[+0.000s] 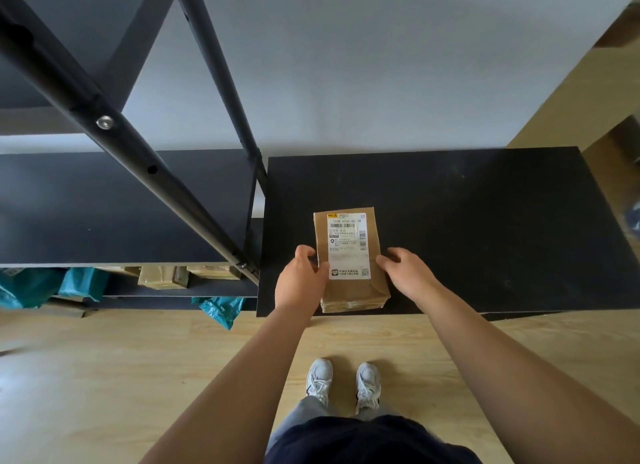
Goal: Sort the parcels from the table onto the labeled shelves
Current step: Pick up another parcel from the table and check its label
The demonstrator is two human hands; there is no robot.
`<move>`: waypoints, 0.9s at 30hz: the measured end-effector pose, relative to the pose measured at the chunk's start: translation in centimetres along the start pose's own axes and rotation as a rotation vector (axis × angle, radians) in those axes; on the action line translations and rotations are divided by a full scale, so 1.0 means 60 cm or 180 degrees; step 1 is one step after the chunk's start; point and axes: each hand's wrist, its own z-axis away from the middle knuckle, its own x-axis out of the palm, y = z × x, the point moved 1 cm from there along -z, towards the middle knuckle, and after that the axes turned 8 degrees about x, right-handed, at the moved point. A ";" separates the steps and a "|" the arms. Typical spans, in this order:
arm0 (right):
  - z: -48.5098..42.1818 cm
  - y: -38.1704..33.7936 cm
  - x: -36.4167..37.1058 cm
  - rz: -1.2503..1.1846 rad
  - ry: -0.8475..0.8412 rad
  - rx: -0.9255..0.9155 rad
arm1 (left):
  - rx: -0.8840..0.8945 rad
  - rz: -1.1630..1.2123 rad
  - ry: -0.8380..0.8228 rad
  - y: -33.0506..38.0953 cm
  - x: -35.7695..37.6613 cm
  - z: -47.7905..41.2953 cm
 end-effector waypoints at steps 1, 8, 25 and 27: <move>-0.002 0.000 0.000 -0.0031 -0.0063 0.0048 | -0.0080 0.0176 -0.0026 0.001 0.000 -0.005; 0.004 0.003 0.002 -0.0471 -0.0551 0.0184 | -0.0658 0.1277 -0.0703 0.007 0.015 -0.014; 0.073 0.015 -0.062 -0.1514 -0.0252 -0.0379 | -0.0428 0.2199 -0.0430 0.075 -0.075 0.041; 0.095 0.012 -0.076 -0.1640 -0.0240 -0.0564 | -0.0343 0.2213 -0.0389 0.085 -0.098 0.048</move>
